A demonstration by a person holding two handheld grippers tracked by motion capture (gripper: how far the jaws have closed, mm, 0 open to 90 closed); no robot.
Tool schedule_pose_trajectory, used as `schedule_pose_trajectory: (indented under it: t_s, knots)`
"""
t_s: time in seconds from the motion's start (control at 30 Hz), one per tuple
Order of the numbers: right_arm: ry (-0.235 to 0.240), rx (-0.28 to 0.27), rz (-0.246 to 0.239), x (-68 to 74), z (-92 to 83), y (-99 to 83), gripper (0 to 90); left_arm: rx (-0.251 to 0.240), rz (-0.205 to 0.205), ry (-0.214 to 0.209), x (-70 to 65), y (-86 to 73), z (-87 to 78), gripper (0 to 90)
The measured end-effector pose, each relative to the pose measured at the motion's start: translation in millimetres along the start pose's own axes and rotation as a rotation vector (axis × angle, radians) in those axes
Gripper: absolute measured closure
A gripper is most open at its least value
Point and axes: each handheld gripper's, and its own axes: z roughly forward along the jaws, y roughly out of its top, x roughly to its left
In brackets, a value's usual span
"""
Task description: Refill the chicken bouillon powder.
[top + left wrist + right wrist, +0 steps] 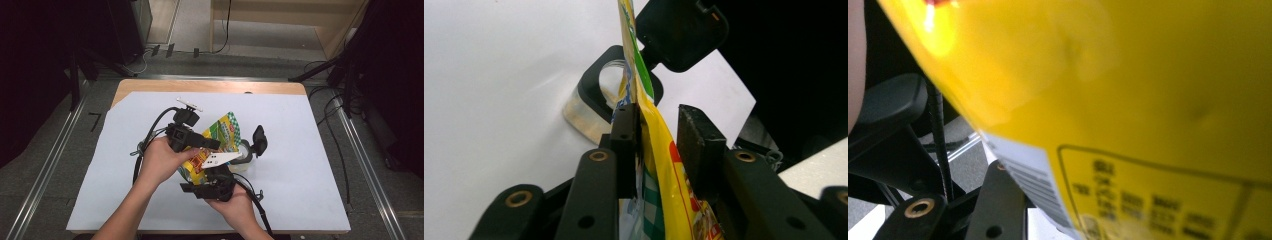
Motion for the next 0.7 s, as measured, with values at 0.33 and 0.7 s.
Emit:
schedule_pose_trajectory:
  t_s: [0.33,0.7]
  knots:
    - [-0.049,0.041,-0.109,6.3,3.1,0.8,59.1,-0.008,0.017,0.019,-3.7,1.6,-3.5,77.7]
    - [-0.075,0.032,-0.121,9.6,2.4,2.8,64.9,-0.042,0.011,-0.002,-5.6,4.2,-4.9,74.6]
